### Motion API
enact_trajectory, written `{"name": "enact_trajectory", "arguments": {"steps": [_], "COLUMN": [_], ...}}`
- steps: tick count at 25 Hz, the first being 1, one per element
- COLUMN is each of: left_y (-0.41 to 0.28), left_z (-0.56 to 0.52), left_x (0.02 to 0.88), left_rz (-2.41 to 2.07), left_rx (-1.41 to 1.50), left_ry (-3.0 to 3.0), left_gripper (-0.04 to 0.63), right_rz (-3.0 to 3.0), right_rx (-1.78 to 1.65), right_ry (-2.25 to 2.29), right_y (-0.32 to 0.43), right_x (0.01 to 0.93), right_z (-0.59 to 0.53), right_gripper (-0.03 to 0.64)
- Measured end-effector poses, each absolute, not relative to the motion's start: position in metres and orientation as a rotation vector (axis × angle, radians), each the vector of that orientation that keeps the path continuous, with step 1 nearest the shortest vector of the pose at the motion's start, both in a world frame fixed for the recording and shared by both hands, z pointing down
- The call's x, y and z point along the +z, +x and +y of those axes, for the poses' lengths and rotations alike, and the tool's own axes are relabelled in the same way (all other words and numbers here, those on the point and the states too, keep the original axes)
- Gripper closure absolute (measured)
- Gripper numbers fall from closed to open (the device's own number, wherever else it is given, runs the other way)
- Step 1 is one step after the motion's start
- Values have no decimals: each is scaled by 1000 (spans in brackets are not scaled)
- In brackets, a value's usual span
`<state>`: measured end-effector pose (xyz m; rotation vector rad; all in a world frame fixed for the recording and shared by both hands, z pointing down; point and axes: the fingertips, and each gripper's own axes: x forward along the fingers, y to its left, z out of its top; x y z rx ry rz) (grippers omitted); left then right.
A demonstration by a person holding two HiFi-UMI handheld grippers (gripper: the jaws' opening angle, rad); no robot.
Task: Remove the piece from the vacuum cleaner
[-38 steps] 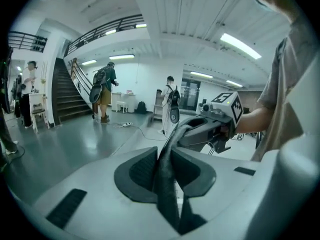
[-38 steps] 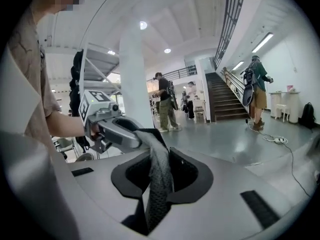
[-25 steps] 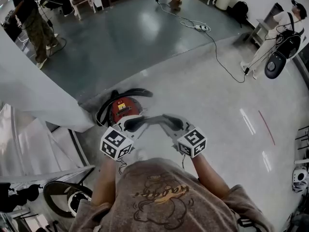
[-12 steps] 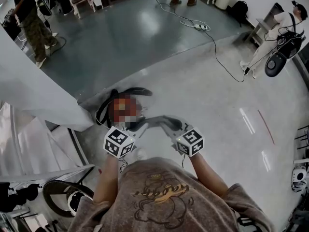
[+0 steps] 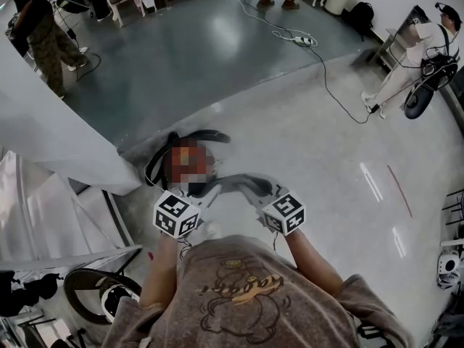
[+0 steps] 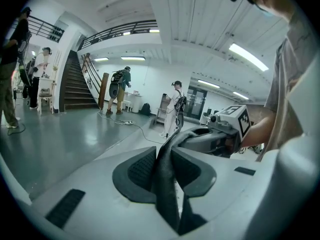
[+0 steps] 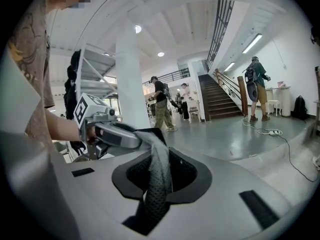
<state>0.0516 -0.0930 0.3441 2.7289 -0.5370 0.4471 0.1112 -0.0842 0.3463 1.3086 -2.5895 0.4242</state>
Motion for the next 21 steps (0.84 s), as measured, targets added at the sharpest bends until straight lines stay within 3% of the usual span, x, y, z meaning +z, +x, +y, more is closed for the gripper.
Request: {"name": "enact_trajectory", "arguments": {"steps": [21], "left_y": [34], "left_z": [-93], "left_x": [352], "left_rz": [-574], "left_rx": [443], "left_ry": [2700], "left_gripper": [522], "right_rz": [-2581], "right_rx": [460], "right_ry": [1318], "right_y": [94], "right_x": [356], "right_z": [-83], "right_gripper": [563]}}
